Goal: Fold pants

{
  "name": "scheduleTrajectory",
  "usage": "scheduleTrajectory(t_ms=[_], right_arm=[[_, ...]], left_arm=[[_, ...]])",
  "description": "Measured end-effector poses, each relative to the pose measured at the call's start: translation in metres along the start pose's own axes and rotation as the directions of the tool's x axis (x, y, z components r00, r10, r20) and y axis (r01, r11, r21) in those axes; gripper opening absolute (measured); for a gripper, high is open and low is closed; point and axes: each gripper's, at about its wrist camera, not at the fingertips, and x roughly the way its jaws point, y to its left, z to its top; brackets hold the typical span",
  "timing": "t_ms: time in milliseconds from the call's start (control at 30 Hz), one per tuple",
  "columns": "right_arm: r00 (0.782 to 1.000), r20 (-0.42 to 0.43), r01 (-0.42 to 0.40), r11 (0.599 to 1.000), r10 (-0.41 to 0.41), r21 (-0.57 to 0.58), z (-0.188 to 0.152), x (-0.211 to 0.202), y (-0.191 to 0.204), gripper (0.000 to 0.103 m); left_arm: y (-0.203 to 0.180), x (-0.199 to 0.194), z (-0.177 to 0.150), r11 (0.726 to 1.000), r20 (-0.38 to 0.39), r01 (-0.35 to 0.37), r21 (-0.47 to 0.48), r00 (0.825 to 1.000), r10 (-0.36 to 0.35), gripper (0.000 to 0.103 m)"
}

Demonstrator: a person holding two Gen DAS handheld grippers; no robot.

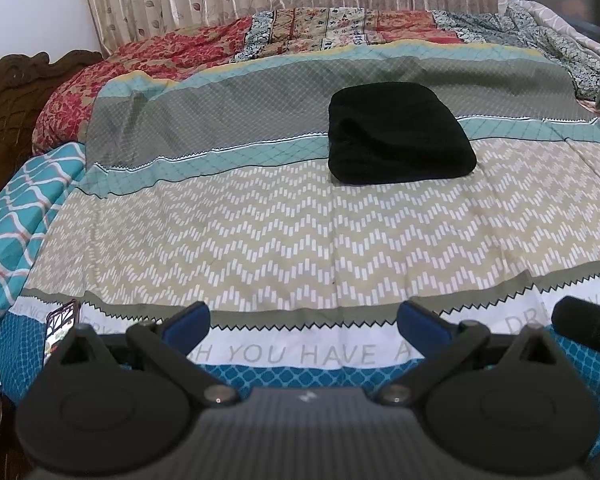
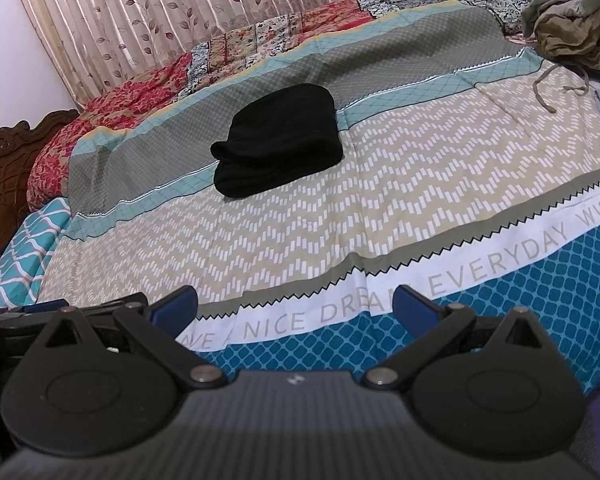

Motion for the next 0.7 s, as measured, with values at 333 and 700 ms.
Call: scheduleTrajectory(t_ms=[333, 700], right_arm=[[1.0, 0.0, 0.0, 1.0, 0.0, -0.001, 0.0, 0.0, 0.0, 0.103], [1.0, 0.001, -0.001, 1.0, 0.001, 0.0, 0.0001, -0.0001, -0.0003, 0.103]], left_arm=[[0.0015, 0.0027, -0.0011, 1.0, -0.014, -0.005, 0.001, 1.0, 0.005, 0.103], [0.0018, 0.0069, -0.0014, 1.0, -0.038, -0.002, 0.002, 0.999, 0.002, 0.103]])
